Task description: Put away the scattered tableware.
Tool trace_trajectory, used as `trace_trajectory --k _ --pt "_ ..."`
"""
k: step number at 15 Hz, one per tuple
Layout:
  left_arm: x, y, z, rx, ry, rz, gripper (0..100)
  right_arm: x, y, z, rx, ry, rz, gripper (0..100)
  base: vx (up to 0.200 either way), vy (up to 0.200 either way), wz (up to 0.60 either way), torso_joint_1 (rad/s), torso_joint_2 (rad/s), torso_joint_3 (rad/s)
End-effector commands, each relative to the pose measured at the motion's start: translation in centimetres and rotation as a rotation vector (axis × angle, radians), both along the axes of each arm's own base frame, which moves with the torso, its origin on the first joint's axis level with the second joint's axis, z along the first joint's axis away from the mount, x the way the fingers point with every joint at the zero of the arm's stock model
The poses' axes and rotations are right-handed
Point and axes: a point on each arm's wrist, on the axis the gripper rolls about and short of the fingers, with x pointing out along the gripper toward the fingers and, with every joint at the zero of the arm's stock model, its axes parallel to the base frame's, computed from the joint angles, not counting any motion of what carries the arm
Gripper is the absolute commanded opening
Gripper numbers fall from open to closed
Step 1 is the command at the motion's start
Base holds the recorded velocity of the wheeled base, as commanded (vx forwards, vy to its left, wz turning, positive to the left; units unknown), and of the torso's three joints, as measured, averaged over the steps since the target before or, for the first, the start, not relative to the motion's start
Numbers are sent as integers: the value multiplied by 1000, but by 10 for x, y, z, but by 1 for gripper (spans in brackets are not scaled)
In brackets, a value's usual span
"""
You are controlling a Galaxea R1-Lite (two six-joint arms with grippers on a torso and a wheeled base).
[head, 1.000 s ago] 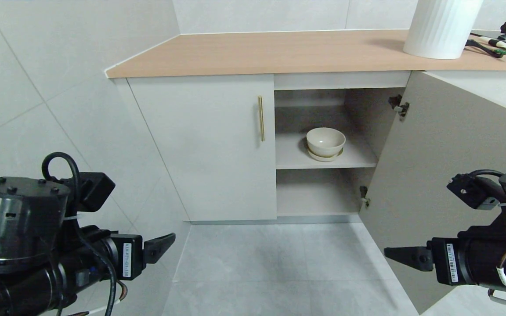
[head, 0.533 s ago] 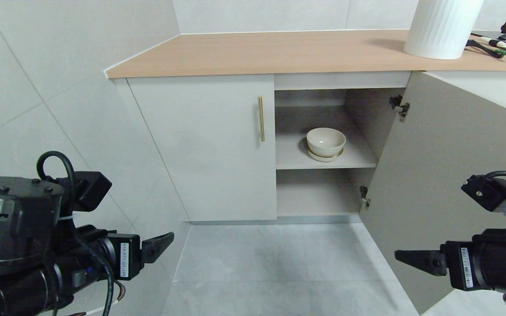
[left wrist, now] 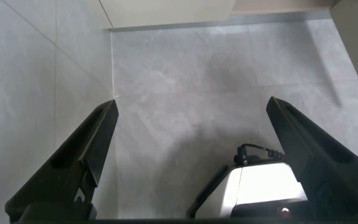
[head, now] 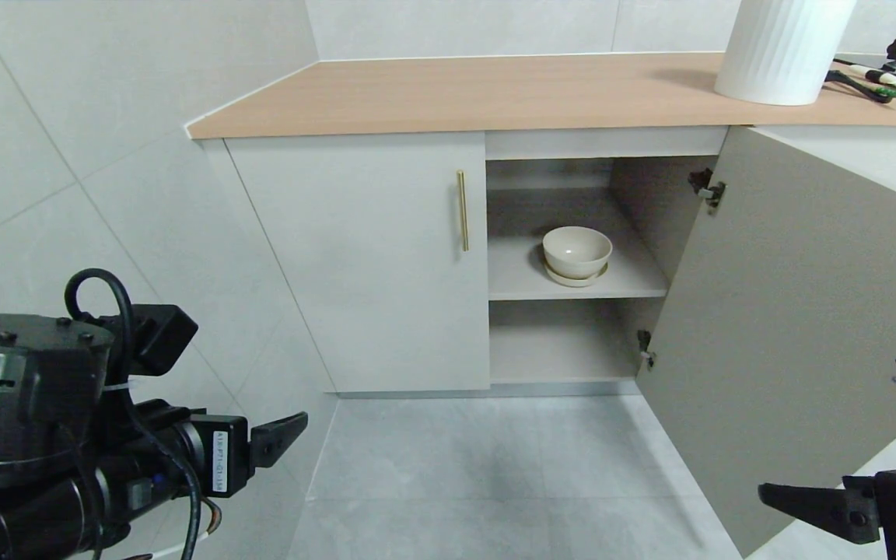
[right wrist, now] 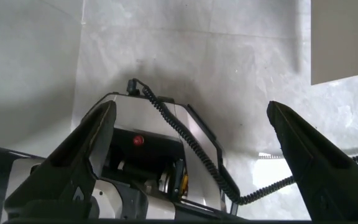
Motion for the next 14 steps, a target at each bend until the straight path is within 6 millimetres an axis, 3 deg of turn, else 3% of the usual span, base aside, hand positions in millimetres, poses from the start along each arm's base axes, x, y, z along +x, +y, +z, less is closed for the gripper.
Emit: trace_trajectory --k 1,8,11,14 --pt "0 0 -1 3 2 0 100 0 0 -5 -18 15 4 100 -200 -200 0 -2 7 2" --pt "0 -2 -1 18 -2 -6 100 0 -2 -7 -56 12 -2 100 -200 -200 0 4 4 2" --pt "-1 -2 -1 19 -3 -3 100 21 -18 0 -120 -76 -251 100 0 -200 0 -2 1 -1" --pt "0 -2 -1 18 -1 -4 100 44 -38 9 -124 -101 -417 100 0 0 0 0 0 0"
